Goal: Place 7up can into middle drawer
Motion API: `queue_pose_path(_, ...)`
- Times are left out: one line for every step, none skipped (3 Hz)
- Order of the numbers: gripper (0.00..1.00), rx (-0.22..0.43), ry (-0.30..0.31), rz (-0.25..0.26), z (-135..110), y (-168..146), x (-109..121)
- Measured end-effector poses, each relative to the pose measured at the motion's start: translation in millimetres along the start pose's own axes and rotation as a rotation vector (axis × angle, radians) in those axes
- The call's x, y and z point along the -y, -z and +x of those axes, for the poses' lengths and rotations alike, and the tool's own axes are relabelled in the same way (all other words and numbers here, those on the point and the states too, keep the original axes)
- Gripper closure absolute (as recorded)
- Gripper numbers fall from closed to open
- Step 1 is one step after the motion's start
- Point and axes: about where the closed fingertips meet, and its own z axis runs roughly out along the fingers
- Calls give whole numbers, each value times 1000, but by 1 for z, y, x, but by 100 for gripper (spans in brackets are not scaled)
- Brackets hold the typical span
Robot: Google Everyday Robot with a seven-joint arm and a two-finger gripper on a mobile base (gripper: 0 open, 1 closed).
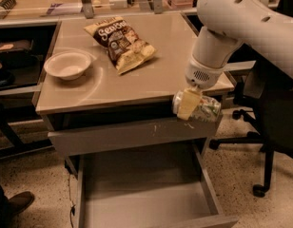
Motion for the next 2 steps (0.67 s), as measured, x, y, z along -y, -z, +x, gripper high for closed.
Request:
queue_pose_path(100,6,13,-124,-10,-44,-54)
queue_pose_path(100,-2,60,-281,-25,-89,-104)
